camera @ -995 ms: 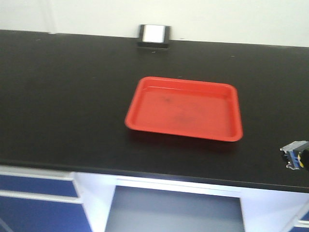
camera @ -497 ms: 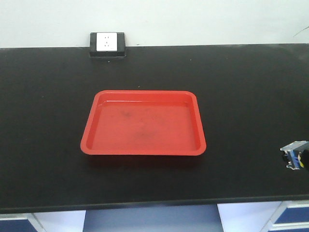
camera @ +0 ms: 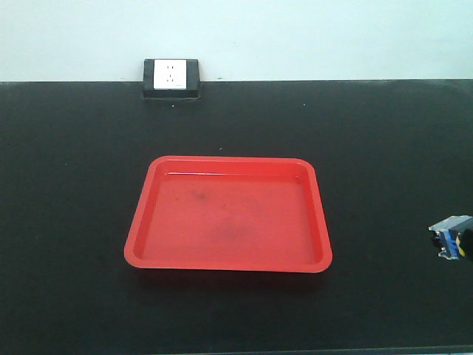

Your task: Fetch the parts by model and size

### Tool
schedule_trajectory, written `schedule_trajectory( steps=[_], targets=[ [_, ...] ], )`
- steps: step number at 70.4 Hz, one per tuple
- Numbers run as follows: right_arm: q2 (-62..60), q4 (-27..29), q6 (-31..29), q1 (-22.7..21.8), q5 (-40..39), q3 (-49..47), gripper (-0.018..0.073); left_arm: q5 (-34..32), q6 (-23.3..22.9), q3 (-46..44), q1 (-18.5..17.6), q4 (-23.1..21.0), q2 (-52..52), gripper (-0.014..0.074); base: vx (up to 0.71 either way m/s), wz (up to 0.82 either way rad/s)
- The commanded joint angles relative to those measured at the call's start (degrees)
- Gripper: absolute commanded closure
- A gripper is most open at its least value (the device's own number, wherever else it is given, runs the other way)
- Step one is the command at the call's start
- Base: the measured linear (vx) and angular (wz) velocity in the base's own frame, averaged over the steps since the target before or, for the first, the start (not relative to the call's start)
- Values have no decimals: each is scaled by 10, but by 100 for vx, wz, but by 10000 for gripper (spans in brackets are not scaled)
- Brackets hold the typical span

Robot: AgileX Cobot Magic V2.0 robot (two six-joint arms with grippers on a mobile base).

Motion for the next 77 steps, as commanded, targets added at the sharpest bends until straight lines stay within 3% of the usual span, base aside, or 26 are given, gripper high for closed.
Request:
schedule_trajectory(
  steps=[1, 77],
  targets=[
    [3, -6, -4, -2, -46, -17, 569, -41, 0, -15, -4, 0, 10, 603, 8, 2],
    [8, -6, -4, -2, -42, -17, 569, -41, 0, -15, -4, 0, 10, 603, 1, 1]
  ],
)
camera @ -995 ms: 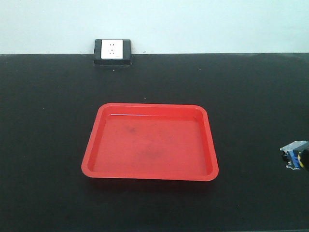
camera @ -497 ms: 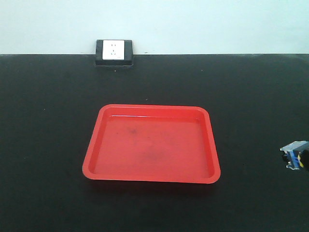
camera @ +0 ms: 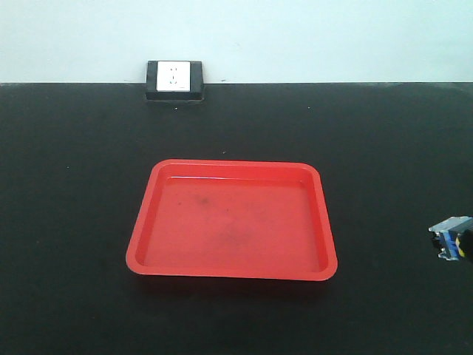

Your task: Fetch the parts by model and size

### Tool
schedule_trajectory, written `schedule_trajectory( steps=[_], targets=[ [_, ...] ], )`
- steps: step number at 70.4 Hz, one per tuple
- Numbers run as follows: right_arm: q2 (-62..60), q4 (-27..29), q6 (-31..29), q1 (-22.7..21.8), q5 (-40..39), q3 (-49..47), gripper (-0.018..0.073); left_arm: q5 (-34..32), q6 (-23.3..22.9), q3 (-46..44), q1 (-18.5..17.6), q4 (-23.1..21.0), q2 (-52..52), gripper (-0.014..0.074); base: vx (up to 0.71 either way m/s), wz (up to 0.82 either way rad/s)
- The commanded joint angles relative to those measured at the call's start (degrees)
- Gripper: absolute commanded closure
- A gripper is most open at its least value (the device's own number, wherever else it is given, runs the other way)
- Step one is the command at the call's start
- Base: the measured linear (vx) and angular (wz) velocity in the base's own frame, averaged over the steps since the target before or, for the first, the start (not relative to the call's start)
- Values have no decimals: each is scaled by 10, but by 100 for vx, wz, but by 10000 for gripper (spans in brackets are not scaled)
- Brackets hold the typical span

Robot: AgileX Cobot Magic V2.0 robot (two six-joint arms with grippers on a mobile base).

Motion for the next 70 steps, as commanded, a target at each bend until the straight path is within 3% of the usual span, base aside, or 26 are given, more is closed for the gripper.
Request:
schedule_trajectory(
  steps=[1, 29, 38, 59, 70],
  targets=[
    [8, -6, -4, -2, -44, -17, 569, -41, 0, -15, -4, 0, 9, 603, 0, 0],
    [8, -6, -4, -2, -44, -17, 569, -55, -1, -15, -4, 0, 9, 603, 0, 0],
    [8, -6, -4, -2, -44, -17, 569, -52, -23, -22, -4, -1, 18, 601, 0, 0],
    [8, -6, -4, -2, -43, -17, 569, -102, -5, -130, -4, -2, 198, 595, 0, 0],
    [8, -6, -4, -2, -43, -17, 569, -114, 30, -192, -4, -48, 312, 594, 0, 0]
  ],
)
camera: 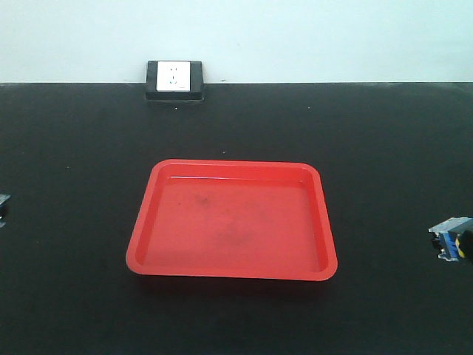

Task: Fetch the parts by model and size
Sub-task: 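Lower the red-capped button into the tray with the left gripper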

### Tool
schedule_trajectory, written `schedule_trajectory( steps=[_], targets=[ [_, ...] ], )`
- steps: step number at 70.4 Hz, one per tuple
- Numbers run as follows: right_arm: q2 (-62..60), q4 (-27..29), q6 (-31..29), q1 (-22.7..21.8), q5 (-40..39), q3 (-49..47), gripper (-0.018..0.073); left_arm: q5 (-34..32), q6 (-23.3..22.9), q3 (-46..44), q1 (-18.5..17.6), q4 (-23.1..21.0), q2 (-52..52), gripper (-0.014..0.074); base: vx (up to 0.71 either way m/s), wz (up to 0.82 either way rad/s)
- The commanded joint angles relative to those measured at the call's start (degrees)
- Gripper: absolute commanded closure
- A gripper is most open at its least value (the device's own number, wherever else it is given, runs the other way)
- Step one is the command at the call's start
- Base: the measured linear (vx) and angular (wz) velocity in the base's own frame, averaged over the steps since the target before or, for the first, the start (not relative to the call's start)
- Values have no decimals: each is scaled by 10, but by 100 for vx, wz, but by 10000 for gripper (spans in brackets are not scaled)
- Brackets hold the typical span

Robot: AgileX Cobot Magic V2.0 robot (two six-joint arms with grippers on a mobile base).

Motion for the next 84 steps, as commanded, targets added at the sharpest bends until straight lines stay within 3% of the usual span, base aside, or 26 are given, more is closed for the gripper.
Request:
schedule_trajectory(
  steps=[1, 13, 20, 41, 53, 73, 84],
  targets=[
    [8, -6, -4, -2, -45, -17, 569, -51, 36, -51, -4, -41, 71, 594, 0, 0],
    [8, -6, -4, -2, -45, -17, 569, -51, 114, -114, -4, -135, 212, 594, 0, 0],
    [8, -6, -4, -2, -45, -17, 569, -55, 134, -147, -6, -160, 293, 594, 0, 0],
    [8, -6, -4, -2, -42, -17, 569, -68, 134, -273, -57, -159, 508, 594, 0, 0],
    [8, -6, -4, -2, -42, -17, 569, -49, 115, -336, -64, -159, 597, 592, 0, 0],
    [8, -6, -4, -2, -42, -17, 569, -53, 71, -362, -64, -105, 659, 589, 0, 0],
    [8, -6, -4, -2, -42, -17, 569, -64, 67, -362, -64, -98, 672, 580, 0, 0]
  ],
)
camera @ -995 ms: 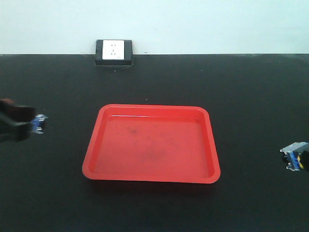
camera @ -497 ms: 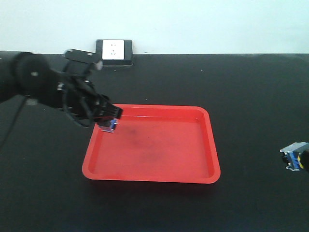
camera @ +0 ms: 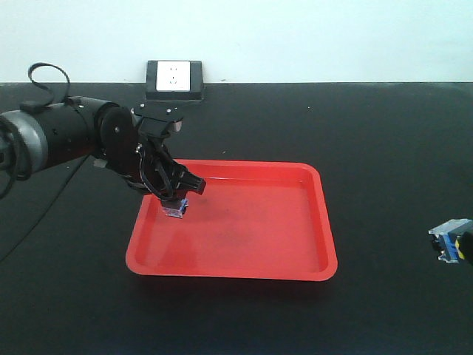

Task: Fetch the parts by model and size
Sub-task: 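Lower the red-capped button into the tray with the left gripper, then open the left gripper and withdraw the left arm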

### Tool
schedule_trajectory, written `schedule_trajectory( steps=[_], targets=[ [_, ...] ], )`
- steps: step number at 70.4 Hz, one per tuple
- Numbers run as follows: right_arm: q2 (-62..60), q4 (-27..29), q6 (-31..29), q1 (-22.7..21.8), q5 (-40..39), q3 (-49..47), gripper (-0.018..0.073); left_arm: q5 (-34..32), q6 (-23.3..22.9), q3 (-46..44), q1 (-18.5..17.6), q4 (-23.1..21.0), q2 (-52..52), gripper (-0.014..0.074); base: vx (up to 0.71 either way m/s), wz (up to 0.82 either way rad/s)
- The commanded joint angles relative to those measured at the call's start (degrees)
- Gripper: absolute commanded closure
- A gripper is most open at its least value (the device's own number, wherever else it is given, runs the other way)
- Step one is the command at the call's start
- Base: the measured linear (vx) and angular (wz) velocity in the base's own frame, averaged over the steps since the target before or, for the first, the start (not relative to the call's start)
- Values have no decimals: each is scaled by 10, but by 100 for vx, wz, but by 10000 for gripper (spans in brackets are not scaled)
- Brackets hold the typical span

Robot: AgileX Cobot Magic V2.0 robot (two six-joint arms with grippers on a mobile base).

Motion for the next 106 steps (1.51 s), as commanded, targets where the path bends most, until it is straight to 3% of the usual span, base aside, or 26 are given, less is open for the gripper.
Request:
schedule_trajectory(
  steps=[1, 29, 59, 89, 106],
  targets=[
    [8, -6, -4, -2, -45, -17, 569, -35, -9, -19, -2, 1, -22, 577, 0, 0],
    [8, -6, -4, -2, -45, -17, 569, -48, -16, -19, -2, 16, 15, 440, 0, 0],
    [8, -6, -4, -2, -45, -17, 569, -51, -17, -22, -2, 14, 1, 109, 0, 0],
    [8, -6, -4, -2, -45, -17, 569, -38, -9, -23, -2, 17, -216, 129, 0, 0],
    [8, -6, -4, -2, -45, -17, 569, -24, -6, 15, -2, 43, -374, 132, 0, 0]
  ],
)
